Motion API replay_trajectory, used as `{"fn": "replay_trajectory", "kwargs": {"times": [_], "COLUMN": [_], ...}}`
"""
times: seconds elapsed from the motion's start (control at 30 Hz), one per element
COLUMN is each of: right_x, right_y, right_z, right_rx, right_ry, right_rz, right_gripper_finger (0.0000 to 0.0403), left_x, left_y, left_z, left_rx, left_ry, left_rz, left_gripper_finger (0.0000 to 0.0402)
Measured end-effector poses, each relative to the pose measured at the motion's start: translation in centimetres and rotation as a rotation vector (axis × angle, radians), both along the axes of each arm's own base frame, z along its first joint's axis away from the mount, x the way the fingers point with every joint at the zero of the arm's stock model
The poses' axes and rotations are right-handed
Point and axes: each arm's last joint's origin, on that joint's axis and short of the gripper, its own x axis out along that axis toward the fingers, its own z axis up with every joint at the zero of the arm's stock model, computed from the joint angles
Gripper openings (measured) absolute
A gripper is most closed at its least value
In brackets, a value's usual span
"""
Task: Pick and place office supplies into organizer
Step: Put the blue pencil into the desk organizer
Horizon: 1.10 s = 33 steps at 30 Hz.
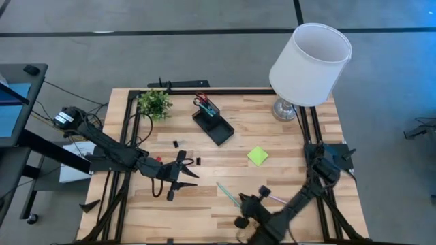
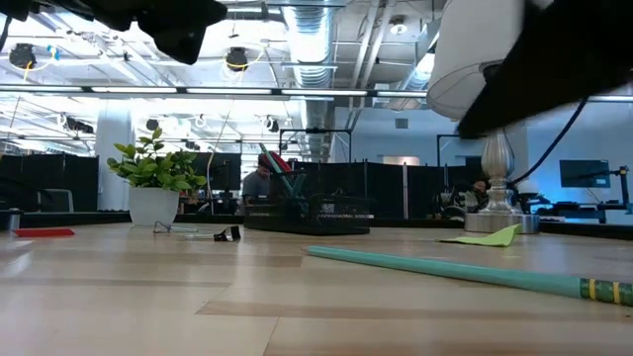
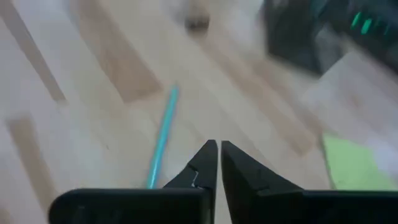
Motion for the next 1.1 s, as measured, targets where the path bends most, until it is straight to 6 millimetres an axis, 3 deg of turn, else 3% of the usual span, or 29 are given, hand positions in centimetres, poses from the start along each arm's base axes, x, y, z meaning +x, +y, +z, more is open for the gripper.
{"fn": "replay_trajectory", "kwargs": {"times": [0.07,0.13,0.27,0.37,0.5,0.57,0.73,0.87,0.97,1.03,1.1], "right_x": [1.6,3.1,3.1,0.2,-4.4,-6.9,-13.6,-16.9,-16.7,-14.8,-11.8], "right_y": [-0.3,0.0,1.1,2.3,4.6,4.8,1.8,-2.3,-4.5,-5.4,-5.9], "right_z": [0.5,1.6,7.2,11.6,14.2,15.9,23.0,27.9,27.7,24.9,20.2], "right_rx": [0.021,-0.017,-0.128,-0.145,-0.107,-0.108,-0.029,0.045,-0.054,-0.104,-0.102], "right_ry": [0.050,-0.011,-0.244,-0.456,-0.583,-0.586,-0.696,-0.745,-0.740,-0.731,-0.721], "right_rz": [0.053,0.109,0.097,0.088,0.168,0.225,0.307,0.329,0.315,0.246,0.139], "right_gripper_finger": [0.0033,0.0041,0.0044,0.0043,0.0043,0.0044,0.0042,0.0040,0.0042,0.0043,0.0044], "left_x": [0.0,0.0,0.0,0.0,-0.1,-0.1,-0.1,-0.3,-0.4,-0.4,-0.4], "left_y": [0.0,0.0,0.0,-0.1,-0.3,-0.3,-0.3,-0.2,0.0,0.1,0.2], "left_z": [0.0,0.0,0.0,0.0,0.1,0.2,1.3,2.1,2.5,2.6,2.6], "left_rx": [0.000,-0.001,-0.001,-0.008,-0.024,-0.026,-0.073,-0.081,-0.075,-0.076,-0.081], "left_ry": [0.000,-0.001,-0.001,0.007,-0.003,-0.007,-0.096,-0.153,-0.170,-0.174,-0.172], "left_rz": [0.000,-0.001,-0.001,-0.025,-0.072,-0.074,-0.073,-0.076,-0.072,-0.059,-0.044], "left_gripper_finger": [0.0125,0.0125,0.0125,0.0125,0.0125,0.0125,0.0125,0.0125,0.0125,0.0125,0.0125]}}
